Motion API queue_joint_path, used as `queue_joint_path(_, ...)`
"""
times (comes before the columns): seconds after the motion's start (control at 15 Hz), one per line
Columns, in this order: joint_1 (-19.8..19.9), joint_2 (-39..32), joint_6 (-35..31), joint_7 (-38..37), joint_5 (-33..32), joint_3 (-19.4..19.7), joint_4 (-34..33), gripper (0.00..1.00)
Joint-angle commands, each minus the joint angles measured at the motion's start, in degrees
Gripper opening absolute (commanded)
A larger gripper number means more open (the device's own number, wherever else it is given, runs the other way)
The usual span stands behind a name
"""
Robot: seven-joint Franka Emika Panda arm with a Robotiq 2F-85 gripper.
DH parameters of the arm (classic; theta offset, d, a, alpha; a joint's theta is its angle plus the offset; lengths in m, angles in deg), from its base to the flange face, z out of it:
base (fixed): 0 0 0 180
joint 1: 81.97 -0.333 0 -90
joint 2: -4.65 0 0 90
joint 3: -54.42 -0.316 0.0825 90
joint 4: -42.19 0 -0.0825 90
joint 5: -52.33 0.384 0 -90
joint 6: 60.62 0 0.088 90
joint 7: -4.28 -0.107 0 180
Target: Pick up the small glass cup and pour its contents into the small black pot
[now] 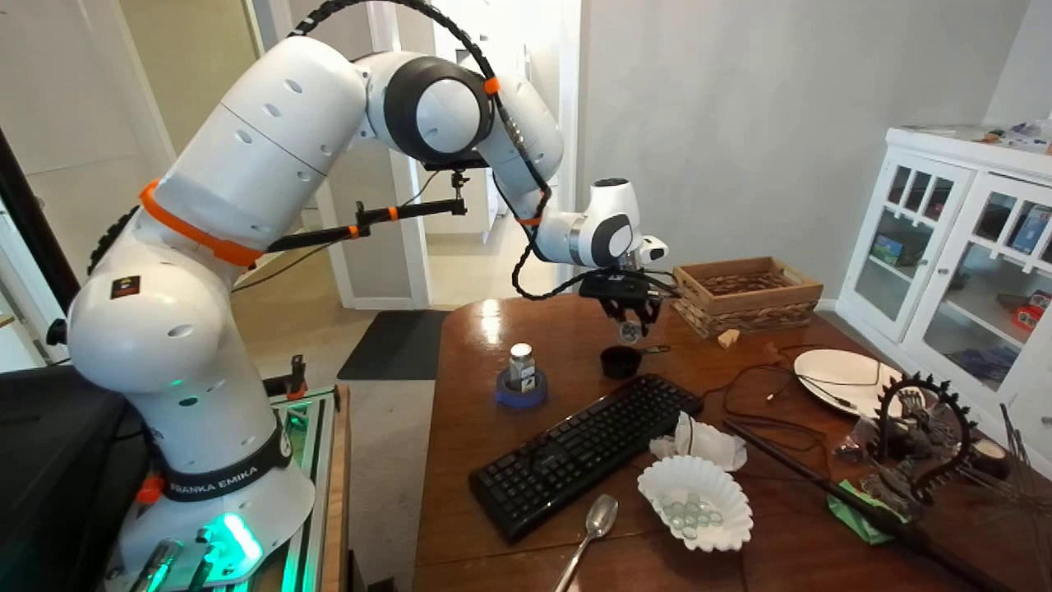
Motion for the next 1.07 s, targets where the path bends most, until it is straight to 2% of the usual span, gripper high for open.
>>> queue_joint_path(0.0,-0.3,0.2,0.1,0.3,0.5,0.4,0.2,0.47)
queue_joint_path(0.33,-0.3,0.2,0.1,0.4,0.5,0.4,0.1,0.47)
queue_joint_path(0.4,-0.7,0.3,-0.3,0.0,0.1,0.7,0.1,0.22)
queue_joint_path(0.6,-2.5,1.1,-1.2,-2.2,-1.2,2.7,1.1,0.22)
queue_joint_path(1.0,-5.2,3.3,-7.5,-7.4,-1.7,5.6,6.0,0.22)
